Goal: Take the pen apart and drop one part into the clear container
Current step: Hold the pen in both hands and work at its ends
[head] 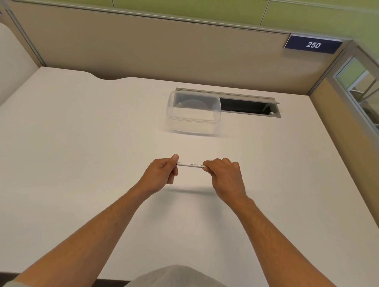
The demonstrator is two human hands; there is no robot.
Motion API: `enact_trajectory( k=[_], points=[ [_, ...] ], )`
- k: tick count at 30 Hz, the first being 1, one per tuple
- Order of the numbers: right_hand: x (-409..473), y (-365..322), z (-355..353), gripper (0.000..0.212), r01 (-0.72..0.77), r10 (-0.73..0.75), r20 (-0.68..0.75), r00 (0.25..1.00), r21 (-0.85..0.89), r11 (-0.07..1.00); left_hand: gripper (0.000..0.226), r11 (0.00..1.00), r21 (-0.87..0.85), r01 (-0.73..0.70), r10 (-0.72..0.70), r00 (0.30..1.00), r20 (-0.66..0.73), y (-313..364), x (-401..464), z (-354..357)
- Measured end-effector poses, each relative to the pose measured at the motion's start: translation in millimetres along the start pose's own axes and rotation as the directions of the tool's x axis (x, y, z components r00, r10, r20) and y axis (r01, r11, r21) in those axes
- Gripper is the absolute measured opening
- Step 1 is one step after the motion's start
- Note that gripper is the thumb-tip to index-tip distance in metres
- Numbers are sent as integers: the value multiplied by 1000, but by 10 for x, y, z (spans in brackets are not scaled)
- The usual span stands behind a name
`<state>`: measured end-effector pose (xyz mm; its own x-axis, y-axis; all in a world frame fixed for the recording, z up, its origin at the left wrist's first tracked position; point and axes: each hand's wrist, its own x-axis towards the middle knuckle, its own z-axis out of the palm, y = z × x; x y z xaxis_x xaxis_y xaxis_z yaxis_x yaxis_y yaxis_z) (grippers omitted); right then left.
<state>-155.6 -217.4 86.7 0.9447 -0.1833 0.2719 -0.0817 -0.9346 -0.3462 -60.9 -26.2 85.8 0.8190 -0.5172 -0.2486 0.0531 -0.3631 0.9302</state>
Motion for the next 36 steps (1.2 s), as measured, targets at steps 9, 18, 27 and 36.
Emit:
enact_trajectory(
  k=[9, 18, 27, 36],
  points=[
    [-35, 26, -16, 16, -23, 23, 20, 1000, -2, 1000, 11, 995, -27, -101, 99, 994, -55, -46, -30, -29],
    [-63, 27, -24, 15, -10, 10, 22, 1000, -4, 1000, 36, 997, 52, -52, 55, 997, -50, -48, -25, 4],
    [-42, 25, -38, 15, 2, -2, 9, 1000, -12, 1000, 45, 999, -37, -1, -1, 999, -55, 45, -39, 54],
    [-33, 61, -28, 16, -24, 24, 29, 999, -3, 1000, 15, 996, 3, -91, 91, 994, -54, 13, -44, 38]
  ],
)
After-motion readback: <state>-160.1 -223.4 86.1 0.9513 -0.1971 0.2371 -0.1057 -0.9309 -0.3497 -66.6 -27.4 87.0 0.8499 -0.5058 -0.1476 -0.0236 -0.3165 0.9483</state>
